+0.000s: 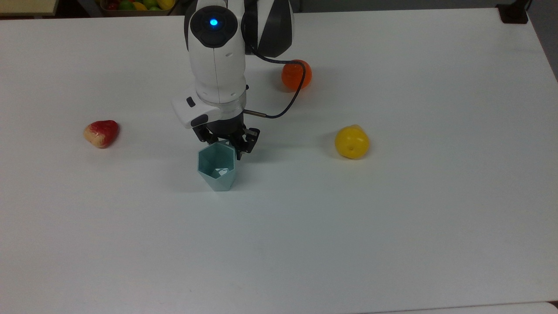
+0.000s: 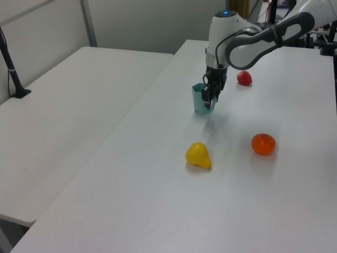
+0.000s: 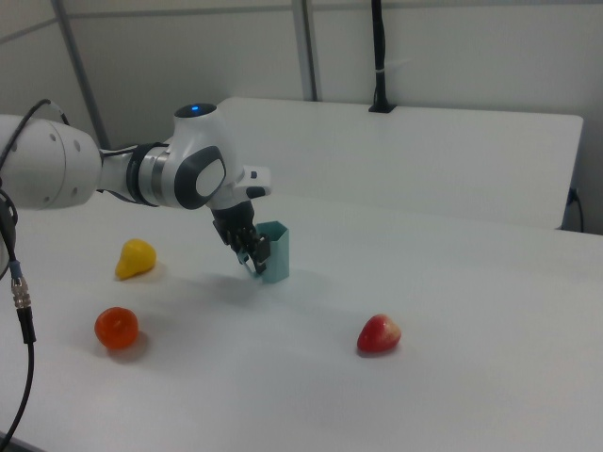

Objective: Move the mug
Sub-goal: 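Lower the gripper into the teal mug and close on its rim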

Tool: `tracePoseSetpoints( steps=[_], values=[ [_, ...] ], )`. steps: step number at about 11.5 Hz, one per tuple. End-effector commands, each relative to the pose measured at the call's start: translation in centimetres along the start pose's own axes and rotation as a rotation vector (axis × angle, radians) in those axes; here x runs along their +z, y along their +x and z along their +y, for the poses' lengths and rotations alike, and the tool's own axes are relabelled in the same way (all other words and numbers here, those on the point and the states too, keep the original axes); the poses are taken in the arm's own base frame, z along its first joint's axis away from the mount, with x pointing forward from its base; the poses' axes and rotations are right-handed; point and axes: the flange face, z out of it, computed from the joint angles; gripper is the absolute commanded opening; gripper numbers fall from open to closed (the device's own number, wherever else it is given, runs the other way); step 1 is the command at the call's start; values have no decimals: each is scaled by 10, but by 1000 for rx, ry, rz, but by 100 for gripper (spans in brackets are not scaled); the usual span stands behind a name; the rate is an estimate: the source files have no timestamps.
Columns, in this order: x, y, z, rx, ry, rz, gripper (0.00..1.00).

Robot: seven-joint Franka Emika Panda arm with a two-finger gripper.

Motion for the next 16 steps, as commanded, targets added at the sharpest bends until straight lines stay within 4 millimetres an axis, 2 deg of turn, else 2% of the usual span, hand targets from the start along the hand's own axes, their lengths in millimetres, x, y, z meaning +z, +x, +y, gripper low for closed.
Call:
tracePoseSetpoints(
  steps=[1, 7, 11, 16],
  values=[
    [3, -6, -6, 2, -16, 9, 45],
    [4, -7, -6, 2, -16, 6, 19],
    [1, -6, -5, 3, -17, 9, 9],
    [-39, -3, 3, 19, -8, 44, 4]
  ],
)
